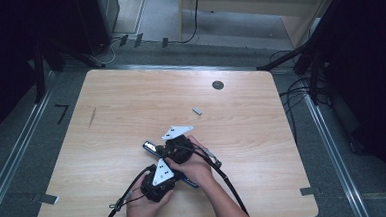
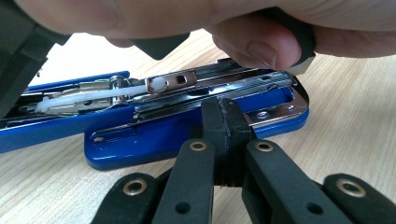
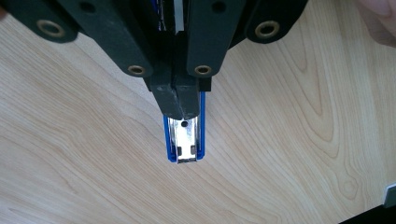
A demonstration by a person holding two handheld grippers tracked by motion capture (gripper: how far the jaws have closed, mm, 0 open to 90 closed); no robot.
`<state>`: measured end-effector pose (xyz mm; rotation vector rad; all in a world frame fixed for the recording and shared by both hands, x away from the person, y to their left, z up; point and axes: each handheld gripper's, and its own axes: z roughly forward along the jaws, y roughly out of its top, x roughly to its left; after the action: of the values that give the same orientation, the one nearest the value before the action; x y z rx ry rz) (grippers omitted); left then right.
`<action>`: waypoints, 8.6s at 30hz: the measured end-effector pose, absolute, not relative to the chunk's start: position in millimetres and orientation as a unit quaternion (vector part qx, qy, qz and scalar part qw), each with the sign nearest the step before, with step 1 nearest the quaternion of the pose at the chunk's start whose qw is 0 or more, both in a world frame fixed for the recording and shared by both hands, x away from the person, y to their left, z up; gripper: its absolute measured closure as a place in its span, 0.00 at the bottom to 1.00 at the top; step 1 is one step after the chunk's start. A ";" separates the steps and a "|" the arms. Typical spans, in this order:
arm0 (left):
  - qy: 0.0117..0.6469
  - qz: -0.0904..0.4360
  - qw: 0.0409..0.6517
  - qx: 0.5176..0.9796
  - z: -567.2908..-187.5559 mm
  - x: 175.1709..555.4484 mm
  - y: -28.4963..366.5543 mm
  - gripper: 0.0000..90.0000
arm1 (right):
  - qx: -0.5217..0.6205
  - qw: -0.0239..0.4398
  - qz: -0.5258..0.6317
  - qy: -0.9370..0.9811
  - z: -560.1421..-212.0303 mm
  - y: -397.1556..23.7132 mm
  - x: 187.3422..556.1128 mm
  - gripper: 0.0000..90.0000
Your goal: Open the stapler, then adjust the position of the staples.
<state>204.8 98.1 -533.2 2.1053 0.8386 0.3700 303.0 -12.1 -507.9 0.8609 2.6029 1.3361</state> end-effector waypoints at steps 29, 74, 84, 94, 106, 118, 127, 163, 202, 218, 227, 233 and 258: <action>0.336 0.149 0.411 0.834 -533.3 205.1 98.7 1.00 | 0.300 0.094 0.486 0.815 -481.7 -65.0 303.0 0.95; 0.332 0.152 0.408 0.837 -533.0 204.4 98.5 1.00 | 0.392 0.168 0.430 0.796 -508.7 -132.9 392.1 0.84; 0.333 0.149 0.411 0.835 -533.4 204.8 98.2 1.00 | 0.401 0.165 0.416 0.799 -518.7 -127.8 414.9 0.83; 0.331 0.149 0.409 0.837 -533.1 204.6 98.2 1.00 | 0.408 0.157 0.402 0.805 -522.5 -122.0 438.2 0.81; 0.330 0.149 0.410 0.837 -533.2 204.4 98.1 1.00 | 0.422 0.145 0.401 0.800 -528.9 -116.6 448.6 0.80; 0.330 0.151 0.409 0.837 -533.2 204.1 97.7 1.00 | 0.430 0.129 0.392 0.803 -537.3 -117.0 450.4 0.89; 0.330 0.151 0.410 0.837 -533.3 204.0 97.6 1.00 | 0.431 0.128 0.405 0.796 -534.2 -120.2 443.0 0.89; 0.330 0.153 0.410 0.836 -533.5 203.7 97.3 1.00 | 0.403 0.144 0.437 0.791 -524.2 -145.7 362.4 0.89; 0.328 0.156 0.408 0.837 -533.4 203.3 97.1 1.00 | 0.403 0.139 0.436 0.793 -531.7 -177.1 275.5 0.89; 0.328 0.157 0.409 0.837 -533.4 203.3 97.0 1.00 | 0.399 0.132 0.425 0.802 -536.7 -182.6 246.5 0.89; 0.328 0.157 0.409 0.837 -533.4 203.2 96.9 1.00 | 0.394 0.128 0.419 0.808 -538.0 -185.0 235.5 0.89; 0.328 0.156 0.408 0.838 -533.4 203.3 97.1 1.00 | 0.393 0.130 0.414 0.811 -539.5 -188.1 229.5 0.89; 0.329 0.152 0.410 0.837 -533.3 203.8 97.5 1.00 | 0.413 0.112 0.447 0.785 -542.1 -200.3 219.9 0.74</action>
<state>203.8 97.5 -533.3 2.1081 0.8296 0.3828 219.9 -200.3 -542.1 1.2124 2.3052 1.3123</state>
